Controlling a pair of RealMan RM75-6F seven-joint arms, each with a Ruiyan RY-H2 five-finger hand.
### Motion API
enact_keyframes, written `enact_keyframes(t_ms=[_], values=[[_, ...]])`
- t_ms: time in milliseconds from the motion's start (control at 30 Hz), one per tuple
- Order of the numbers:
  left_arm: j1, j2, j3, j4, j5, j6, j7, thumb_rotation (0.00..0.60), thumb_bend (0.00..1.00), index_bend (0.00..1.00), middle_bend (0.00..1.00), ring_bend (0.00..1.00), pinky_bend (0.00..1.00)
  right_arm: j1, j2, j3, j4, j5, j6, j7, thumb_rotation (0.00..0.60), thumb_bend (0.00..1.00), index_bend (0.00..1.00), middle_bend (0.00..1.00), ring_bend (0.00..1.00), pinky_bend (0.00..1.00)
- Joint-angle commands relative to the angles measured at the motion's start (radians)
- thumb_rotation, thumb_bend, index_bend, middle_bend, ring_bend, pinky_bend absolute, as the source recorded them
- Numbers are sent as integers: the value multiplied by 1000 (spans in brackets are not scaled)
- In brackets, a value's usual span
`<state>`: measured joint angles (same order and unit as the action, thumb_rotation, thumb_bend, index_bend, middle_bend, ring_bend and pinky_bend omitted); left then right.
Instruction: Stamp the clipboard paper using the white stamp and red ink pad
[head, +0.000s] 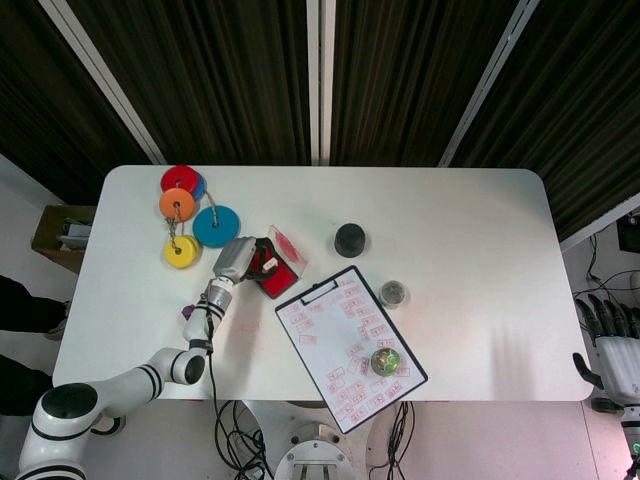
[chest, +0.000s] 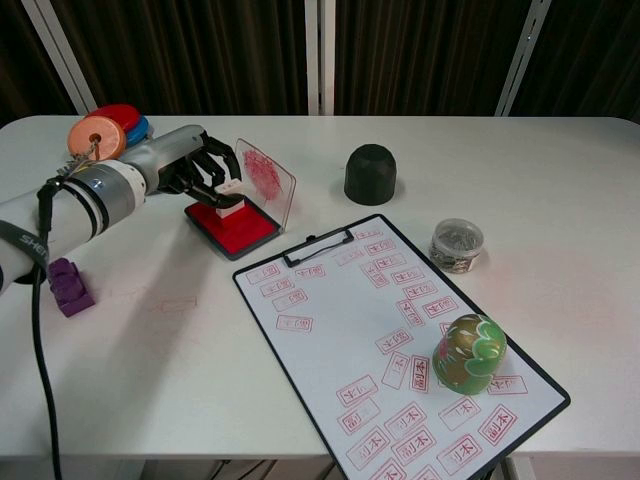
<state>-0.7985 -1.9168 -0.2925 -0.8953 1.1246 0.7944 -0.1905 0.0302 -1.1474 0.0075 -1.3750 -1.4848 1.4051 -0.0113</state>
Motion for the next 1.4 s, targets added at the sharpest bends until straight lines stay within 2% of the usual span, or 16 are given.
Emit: enact_keyframes(t_ms=[33, 233, 400, 533, 733, 833, 1000, 1133, 1233, 1400], values=[[-1, -8, 1, 13, 8, 0, -11, 600, 469, 696, 737, 1000, 1000, 0, 1, 1, 0, 2, 0, 1, 600, 273, 0, 0, 0, 0], [0, -1, -5, 6, 23, 15, -29, 600, 468, 696, 737, 1000, 1000, -1, 2, 1, 0, 2, 3, 5, 600, 273, 0, 0, 0, 0], [9, 39, -17, -64, 31, 40, -32, 600, 468, 696, 737, 1000, 1000, -1, 1, 1, 0, 0, 4, 9, 600, 272, 0, 0, 0, 0], [28, 123, -41, -201, 6, 48, -13, 600, 471, 696, 737, 1000, 1000, -2, 0, 1, 3, 0, 5, 13, 600, 273, 0, 0, 0, 0], [101, 282, -48, -486, -23, 123, 46, 600, 480, 696, 737, 1000, 1000, -2, -9, -3, 14, -3, 2, 24, 600, 273, 0, 0, 0, 0], [133, 317, -25, -577, -6, 170, 71, 600, 481, 695, 737, 1000, 1000, 0, -15, -7, 21, -7, -2, 28, 600, 273, 0, 0, 0, 0], [185, 318, 57, -685, 79, 251, 90, 600, 481, 694, 737, 1000, 1000, 2, -22, -13, 29, -17, -7, 35, 600, 273, 0, 0, 0, 0], [211, 268, 132, -704, 174, 311, 111, 600, 480, 694, 737, 1000, 1000, 7, -18, -14, 31, -32, 0, 53, 600, 272, 0, 0, 0, 0], [218, 227, 166, -697, 225, 342, 142, 600, 481, 694, 737, 1000, 1000, 4, -18, -15, 35, -38, 10, 61, 600, 272, 0, 0, 0, 0], [203, 162, 181, -660, 253, 335, 186, 600, 480, 694, 737, 1000, 1000, -5, -17, -20, 51, -35, 14, 80, 600, 272, 0, 0, 0, 0]])
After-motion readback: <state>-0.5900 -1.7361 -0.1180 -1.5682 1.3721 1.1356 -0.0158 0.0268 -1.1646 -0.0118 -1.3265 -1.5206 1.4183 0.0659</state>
